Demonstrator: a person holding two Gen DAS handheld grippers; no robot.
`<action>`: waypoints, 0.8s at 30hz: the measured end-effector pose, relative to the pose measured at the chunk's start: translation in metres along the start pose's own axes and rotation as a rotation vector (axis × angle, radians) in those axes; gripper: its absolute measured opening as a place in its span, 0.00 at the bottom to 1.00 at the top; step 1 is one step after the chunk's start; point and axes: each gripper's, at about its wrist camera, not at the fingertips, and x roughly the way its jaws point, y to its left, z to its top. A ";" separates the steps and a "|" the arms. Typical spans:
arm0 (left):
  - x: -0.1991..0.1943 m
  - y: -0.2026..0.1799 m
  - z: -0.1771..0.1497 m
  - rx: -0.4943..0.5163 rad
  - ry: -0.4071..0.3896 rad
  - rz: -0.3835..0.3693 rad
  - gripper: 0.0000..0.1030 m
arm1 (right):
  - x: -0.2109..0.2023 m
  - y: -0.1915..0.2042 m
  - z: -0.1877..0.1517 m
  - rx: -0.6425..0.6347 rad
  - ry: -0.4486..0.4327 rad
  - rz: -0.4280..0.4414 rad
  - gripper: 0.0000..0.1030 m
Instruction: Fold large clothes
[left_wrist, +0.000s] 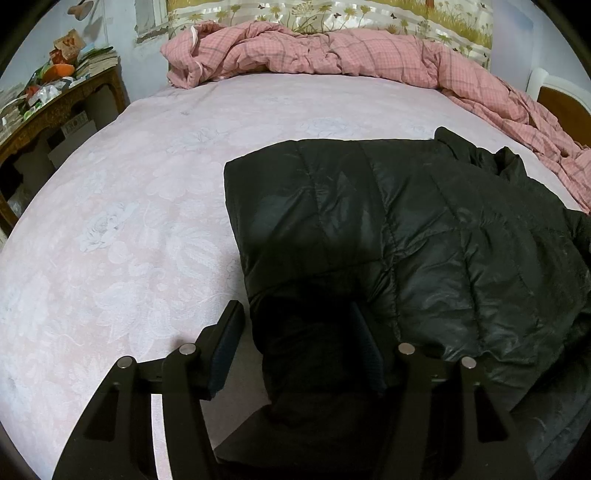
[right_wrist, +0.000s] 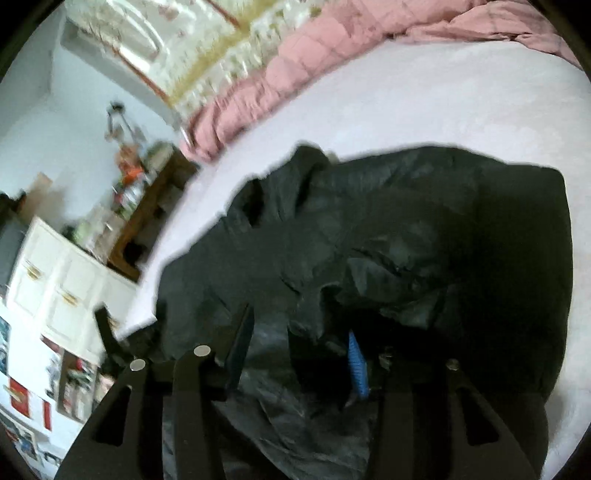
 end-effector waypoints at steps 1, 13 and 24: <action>0.000 0.000 0.000 0.001 0.000 0.002 0.57 | 0.001 0.001 -0.001 -0.001 0.019 -0.050 0.46; -0.001 -0.003 -0.001 0.019 0.001 0.013 0.63 | -0.071 0.017 -0.030 0.018 -0.167 -0.611 0.06; -0.036 -0.009 -0.001 0.058 -0.139 -0.026 0.64 | -0.131 0.011 -0.031 0.022 -0.354 -0.518 0.28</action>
